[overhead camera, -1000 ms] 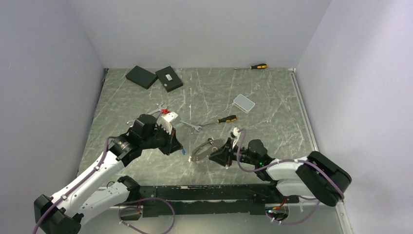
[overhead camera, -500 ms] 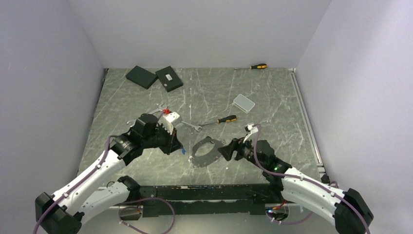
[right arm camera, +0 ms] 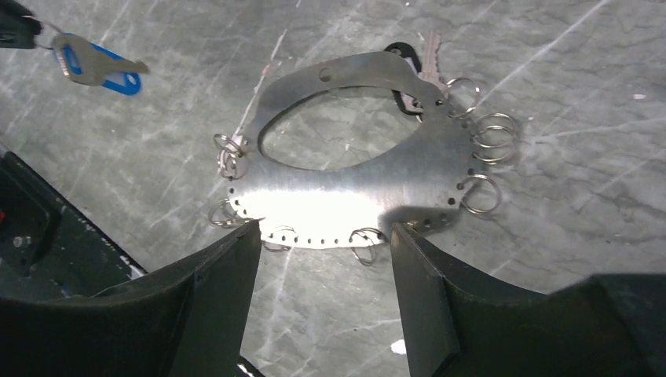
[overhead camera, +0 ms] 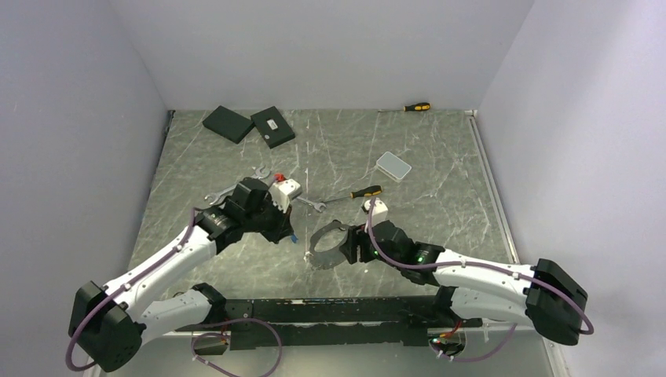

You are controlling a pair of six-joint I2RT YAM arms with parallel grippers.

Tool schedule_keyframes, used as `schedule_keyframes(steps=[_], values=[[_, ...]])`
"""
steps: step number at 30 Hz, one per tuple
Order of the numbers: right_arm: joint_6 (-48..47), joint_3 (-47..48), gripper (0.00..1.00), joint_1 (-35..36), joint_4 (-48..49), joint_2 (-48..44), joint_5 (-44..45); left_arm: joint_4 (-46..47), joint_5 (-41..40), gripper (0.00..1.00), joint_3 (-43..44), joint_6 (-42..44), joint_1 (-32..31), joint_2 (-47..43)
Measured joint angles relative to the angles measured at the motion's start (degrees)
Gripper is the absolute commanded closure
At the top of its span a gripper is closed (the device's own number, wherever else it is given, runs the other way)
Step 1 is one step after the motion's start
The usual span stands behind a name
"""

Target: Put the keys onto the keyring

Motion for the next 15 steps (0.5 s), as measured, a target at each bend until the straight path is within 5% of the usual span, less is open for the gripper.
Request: schedule_keyframes(steps=[15], values=[[10.4,2.23,0.58,1.4,7.85,8.72,-8.9,-0.42,-1.92,1.0,1.57,2.25,0.0,3.13]])
